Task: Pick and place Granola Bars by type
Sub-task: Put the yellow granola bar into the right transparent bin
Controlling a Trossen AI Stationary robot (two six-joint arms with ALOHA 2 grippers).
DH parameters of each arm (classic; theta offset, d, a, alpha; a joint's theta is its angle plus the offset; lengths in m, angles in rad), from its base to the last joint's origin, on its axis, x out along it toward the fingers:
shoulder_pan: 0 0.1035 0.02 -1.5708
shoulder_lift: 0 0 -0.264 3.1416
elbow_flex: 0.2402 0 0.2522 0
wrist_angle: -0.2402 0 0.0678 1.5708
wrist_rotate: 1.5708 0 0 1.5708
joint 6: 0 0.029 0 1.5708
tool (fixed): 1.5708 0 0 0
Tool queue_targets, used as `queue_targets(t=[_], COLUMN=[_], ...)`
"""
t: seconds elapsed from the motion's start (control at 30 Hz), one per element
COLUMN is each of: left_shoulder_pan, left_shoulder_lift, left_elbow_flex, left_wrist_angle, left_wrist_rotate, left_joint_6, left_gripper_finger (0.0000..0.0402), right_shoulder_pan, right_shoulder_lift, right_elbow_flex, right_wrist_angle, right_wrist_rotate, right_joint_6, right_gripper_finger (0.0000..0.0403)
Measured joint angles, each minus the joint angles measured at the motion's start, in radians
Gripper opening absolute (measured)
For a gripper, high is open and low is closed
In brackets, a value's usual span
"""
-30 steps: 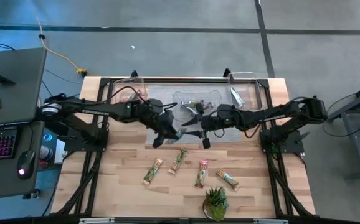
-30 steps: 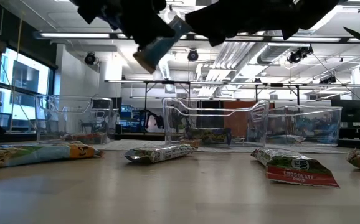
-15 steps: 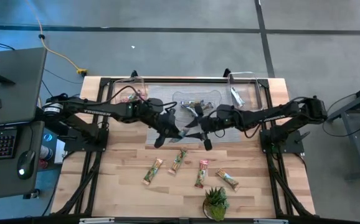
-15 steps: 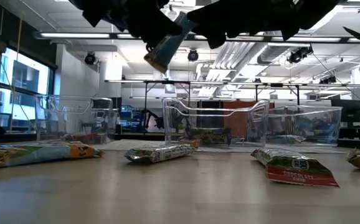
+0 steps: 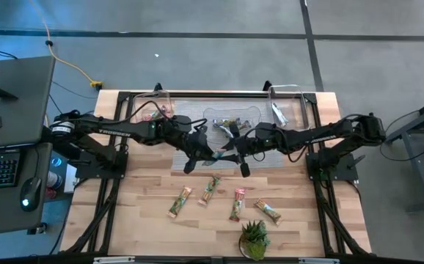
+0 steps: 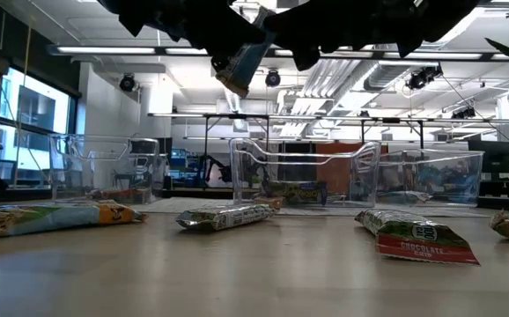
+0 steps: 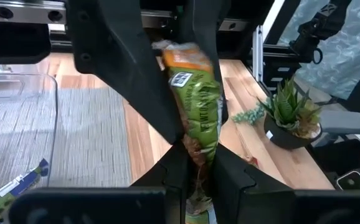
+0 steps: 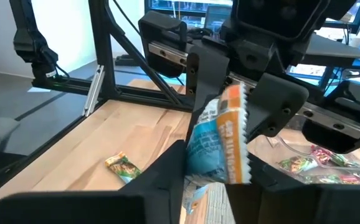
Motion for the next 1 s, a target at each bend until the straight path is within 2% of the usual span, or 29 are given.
queue_targets(t=[0.23,0.43,0.67,0.87,1.0], left_shoulder_pan=[0.000,-0.001,0.000,-0.002,-0.001], left_shoulder_lift=[0.000,0.000,0.000,0.000,-0.001], left_elbow_flex=[0.000,0.000,0.000,0.000,0.000], left_wrist_angle=[-0.002,-0.015,-0.026,-0.043,-0.098], left_wrist_rotate=[-0.009,-0.049,-0.093,-0.265,-0.400], left_joint_6=[0.007,0.014,0.018,0.016,0.018], left_gripper_finger=[0.0041,0.0044,0.0097,0.0153,0.0182], right_shoulder_pan=[0.000,0.000,0.000,-0.001,0.000], right_shoulder_lift=[0.000,0.000,0.000,0.000,0.000], right_elbow_flex=[0.000,0.000,0.000,0.000,0.000], right_wrist_angle=[-0.001,-0.005,-0.048,-0.117,-0.169], right_wrist_rotate=[0.000,0.004,0.072,0.154,0.270], right_joint_6=[-0.008,-0.009,-0.004,-0.002,-0.001], right_gripper_finger=[0.0040,0.0038,0.0033,0.0025,0.0031])
